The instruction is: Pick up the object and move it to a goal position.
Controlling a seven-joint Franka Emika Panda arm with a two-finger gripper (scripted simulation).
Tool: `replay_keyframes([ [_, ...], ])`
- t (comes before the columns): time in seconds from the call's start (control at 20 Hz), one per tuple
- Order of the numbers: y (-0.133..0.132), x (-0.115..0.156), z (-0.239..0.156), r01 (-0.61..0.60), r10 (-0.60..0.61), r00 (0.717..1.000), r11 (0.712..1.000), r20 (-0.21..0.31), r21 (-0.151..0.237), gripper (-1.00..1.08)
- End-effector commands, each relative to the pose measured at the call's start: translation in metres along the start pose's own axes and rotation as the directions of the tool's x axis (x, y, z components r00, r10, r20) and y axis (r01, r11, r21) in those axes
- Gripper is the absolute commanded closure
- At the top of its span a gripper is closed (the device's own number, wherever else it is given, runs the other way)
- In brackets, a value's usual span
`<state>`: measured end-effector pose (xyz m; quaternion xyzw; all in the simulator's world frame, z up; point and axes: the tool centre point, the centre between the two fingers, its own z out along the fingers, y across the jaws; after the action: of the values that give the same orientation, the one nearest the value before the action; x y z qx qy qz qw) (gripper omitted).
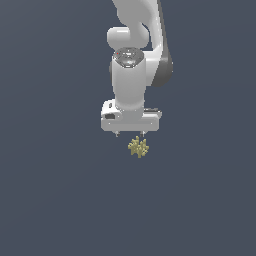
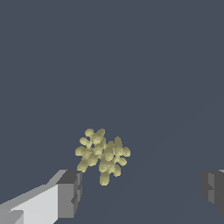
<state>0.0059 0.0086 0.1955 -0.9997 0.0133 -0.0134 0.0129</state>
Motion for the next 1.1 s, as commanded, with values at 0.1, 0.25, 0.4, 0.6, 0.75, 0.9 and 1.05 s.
replay_keyframes([
  [0.1,0.0,0.001,0.0,-0.002,0.002,1.0,1.0,-0.002,0.002,-0.92],
  [0.25,0.0,0.005,-0.003,-0.011,0.011,1.0,1.0,-0.01,0.015,-0.92],
  [0.4,-0.001,0.01,-0.006,-0.023,0.023,1.0,0.999,-0.019,0.029,-0.92],
  [0.6,-0.001,0.01,-0.006,-0.025,0.025,0.999,0.999,-0.021,0.031,-0.92],
  [0.75,-0.001,0.01,-0.005,-0.014,0.014,1.0,0.999,-0.02,0.029,-0.92],
  [0.9,-0.002,0.009,-0.004,0.011,-0.01,1.0,1.0,-0.02,0.027,-0.92],
  [1.05,-0.003,0.008,-0.001,0.049,-0.049,0.999,0.999,-0.018,0.024,-0.92],
])
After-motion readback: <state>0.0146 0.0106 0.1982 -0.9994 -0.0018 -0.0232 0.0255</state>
